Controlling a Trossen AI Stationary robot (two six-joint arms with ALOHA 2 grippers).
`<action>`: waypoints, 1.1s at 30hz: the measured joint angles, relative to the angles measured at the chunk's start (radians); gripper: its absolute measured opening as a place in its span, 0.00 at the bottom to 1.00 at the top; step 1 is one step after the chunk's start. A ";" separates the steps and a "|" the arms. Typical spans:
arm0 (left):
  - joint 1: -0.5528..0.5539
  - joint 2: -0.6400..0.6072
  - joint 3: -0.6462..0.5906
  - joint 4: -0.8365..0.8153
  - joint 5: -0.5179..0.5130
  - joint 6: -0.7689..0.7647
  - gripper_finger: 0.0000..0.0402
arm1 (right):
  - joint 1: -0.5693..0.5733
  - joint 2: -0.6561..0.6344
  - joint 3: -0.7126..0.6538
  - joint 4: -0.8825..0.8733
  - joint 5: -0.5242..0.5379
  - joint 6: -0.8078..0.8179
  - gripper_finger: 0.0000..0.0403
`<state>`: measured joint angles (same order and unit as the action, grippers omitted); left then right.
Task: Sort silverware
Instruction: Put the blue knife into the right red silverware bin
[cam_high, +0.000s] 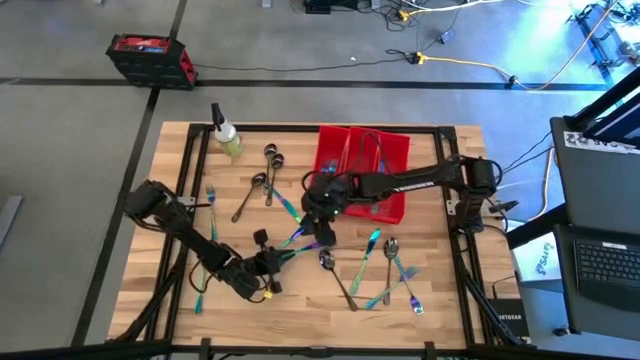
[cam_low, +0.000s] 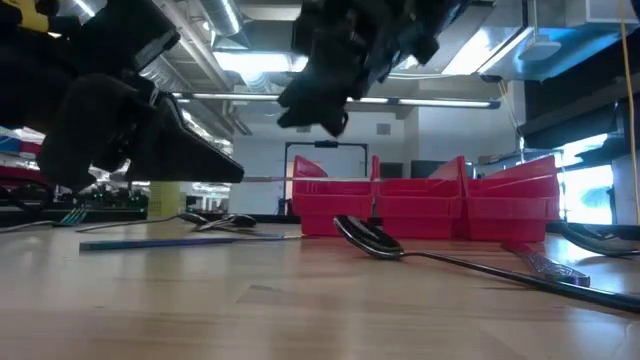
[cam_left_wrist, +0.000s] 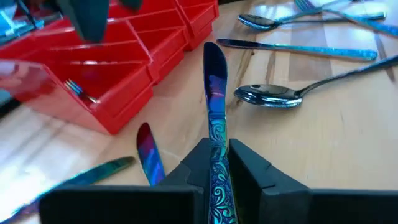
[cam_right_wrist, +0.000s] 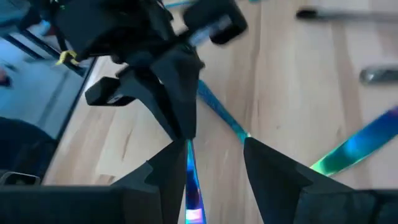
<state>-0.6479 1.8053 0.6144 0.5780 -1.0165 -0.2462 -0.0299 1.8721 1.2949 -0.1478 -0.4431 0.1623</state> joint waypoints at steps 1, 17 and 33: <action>0.000 -0.010 0.000 -0.019 0.001 0.017 0.05 | -0.008 0.008 0.001 0.013 -0.033 0.020 0.36; 0.054 -0.098 0.001 -0.075 0.007 0.237 0.05 | 0.014 0.159 0.107 0.037 -0.205 0.095 0.58; 0.060 -0.098 0.027 -0.065 0.003 0.378 0.05 | -0.003 0.179 0.106 0.030 -0.147 0.091 0.58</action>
<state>-0.5880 1.7073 0.6411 0.5130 -1.0134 0.1316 -0.0330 2.0515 1.4006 -0.1175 -0.5901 0.2535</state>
